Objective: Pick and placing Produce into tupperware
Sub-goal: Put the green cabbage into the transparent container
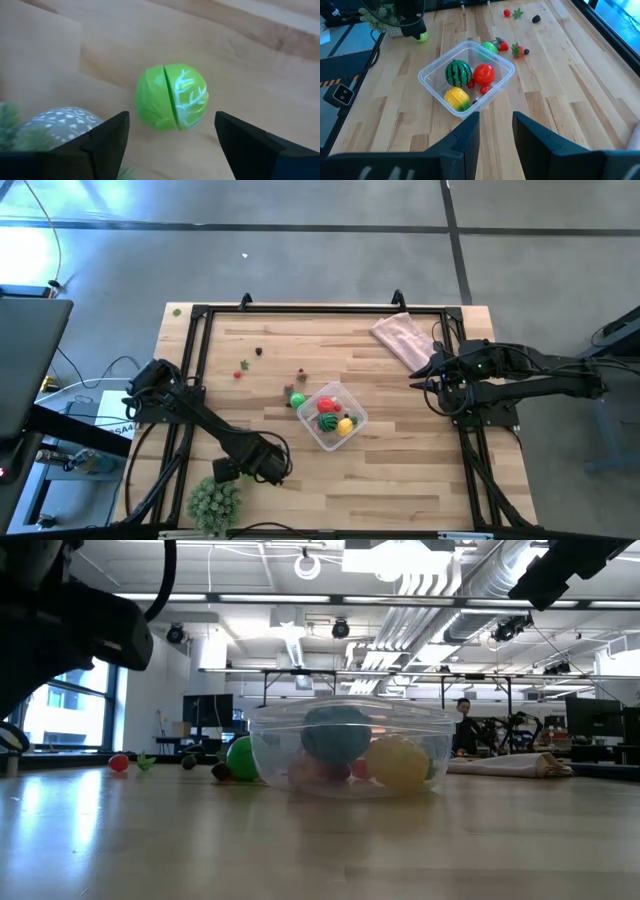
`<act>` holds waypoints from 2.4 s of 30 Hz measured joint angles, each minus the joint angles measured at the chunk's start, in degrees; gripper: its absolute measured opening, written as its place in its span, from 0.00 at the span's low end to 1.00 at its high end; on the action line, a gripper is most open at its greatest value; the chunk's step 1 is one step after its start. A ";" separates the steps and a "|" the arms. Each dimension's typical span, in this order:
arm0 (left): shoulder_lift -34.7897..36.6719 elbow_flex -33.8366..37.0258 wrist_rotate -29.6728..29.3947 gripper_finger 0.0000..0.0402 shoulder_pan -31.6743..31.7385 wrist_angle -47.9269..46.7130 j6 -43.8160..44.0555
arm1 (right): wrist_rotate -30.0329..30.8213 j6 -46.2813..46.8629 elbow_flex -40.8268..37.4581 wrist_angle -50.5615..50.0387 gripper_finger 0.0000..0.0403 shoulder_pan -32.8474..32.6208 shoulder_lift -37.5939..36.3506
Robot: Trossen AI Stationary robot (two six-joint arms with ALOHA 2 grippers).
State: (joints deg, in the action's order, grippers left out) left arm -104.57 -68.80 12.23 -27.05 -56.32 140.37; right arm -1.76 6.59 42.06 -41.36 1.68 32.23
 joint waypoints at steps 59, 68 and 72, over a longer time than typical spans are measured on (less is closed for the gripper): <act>-2.25 4.35 2.57 0.60 0.02 5.12 0.86 | -0.02 0.00 -0.02 0.00 0.26 0.01 0.00; -2.25 4.35 2.45 0.57 0.02 5.10 0.90 | -0.02 0.00 0.00 0.00 0.26 -0.01 0.00; -2.25 4.35 2.32 0.58 0.02 5.12 0.90 | 0.00 0.00 0.00 0.00 0.26 0.02 0.00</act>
State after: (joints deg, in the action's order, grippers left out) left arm -106.83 -64.45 14.55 -27.03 -51.20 141.27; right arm -1.76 6.59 42.06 -41.36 1.69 32.23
